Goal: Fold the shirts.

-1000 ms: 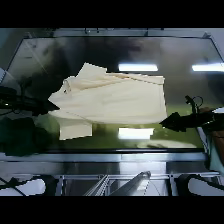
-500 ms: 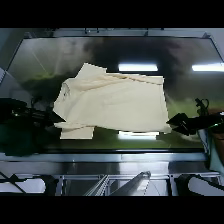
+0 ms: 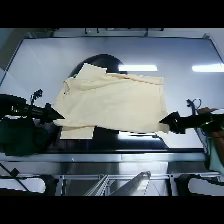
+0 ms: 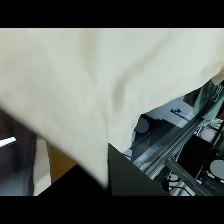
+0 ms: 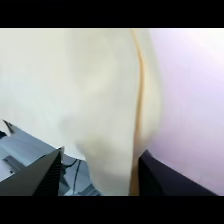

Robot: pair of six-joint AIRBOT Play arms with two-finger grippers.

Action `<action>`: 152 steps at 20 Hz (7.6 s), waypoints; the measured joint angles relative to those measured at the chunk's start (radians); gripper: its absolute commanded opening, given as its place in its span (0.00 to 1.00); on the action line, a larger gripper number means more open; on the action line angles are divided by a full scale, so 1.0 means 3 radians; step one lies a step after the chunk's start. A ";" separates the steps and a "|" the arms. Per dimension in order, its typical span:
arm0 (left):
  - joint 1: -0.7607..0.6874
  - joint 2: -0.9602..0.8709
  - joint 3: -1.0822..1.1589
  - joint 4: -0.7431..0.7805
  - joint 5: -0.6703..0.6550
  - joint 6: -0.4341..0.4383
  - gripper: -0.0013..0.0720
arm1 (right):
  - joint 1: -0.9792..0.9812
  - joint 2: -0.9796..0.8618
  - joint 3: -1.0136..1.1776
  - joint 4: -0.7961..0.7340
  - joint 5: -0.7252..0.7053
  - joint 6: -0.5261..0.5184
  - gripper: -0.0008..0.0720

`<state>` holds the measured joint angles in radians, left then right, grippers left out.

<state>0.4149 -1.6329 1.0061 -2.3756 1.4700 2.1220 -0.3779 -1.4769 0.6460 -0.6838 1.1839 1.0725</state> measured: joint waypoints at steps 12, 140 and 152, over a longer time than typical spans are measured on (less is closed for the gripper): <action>0.0000 -0.0010 0.0023 0.0003 0.0013 -0.0001 0.04 | 0.0060 -0.0076 0.0000 0.0037 0.0050 -0.0165 0.04; 0.0604 0.2530 -0.2238 -0.0109 -0.0328 -0.0502 0.04 | -0.0918 0.0009 0.0276 -0.0322 0.1303 -0.0301 0.04; -0.0151 0.0492 0.0340 -0.0351 -0.0216 -0.0579 0.03 | -0.0378 -0.0178 0.0848 0.1253 0.0160 -0.0876 0.04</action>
<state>0.3695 -1.4853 1.1080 -2.4809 1.4052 1.9484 -0.4911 -1.5303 0.9005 -0.3080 1.2320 0.8097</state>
